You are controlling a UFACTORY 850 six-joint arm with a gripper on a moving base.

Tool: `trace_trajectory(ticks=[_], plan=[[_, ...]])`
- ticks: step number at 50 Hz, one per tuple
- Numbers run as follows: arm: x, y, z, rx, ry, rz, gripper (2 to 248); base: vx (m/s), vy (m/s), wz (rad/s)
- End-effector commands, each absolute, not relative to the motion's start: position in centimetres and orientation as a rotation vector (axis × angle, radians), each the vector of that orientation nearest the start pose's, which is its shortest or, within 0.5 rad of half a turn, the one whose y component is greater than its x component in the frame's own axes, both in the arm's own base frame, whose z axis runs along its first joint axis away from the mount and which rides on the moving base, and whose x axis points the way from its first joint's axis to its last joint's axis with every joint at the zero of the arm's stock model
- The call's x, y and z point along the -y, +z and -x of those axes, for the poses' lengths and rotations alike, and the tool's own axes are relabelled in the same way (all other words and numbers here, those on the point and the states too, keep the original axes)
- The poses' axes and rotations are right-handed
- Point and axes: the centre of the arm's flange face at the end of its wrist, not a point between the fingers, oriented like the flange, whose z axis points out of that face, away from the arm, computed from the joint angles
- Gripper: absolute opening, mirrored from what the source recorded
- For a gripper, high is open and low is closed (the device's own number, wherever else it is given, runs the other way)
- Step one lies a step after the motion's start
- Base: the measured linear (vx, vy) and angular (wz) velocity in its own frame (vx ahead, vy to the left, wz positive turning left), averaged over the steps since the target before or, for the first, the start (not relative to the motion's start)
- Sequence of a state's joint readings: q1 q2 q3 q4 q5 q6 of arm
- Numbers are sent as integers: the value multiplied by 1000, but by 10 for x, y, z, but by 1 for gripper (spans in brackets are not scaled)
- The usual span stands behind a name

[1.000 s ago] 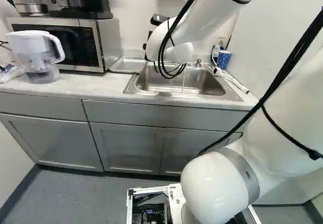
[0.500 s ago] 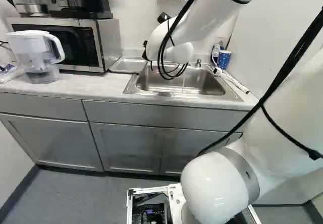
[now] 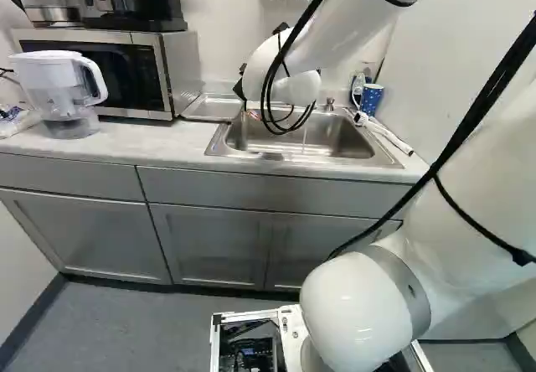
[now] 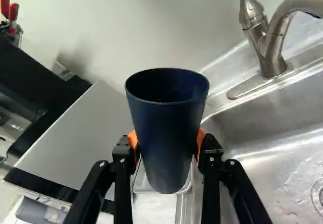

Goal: Rinse the cup and place it in the tray

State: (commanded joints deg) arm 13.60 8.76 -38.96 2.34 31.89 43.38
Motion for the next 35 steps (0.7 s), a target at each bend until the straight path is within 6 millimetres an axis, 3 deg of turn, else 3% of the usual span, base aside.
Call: trace_trajectory(ticks=[35], plan=[[-103, 558, -433, -879, -1250, 1728, 124, 0, 0, 0]])
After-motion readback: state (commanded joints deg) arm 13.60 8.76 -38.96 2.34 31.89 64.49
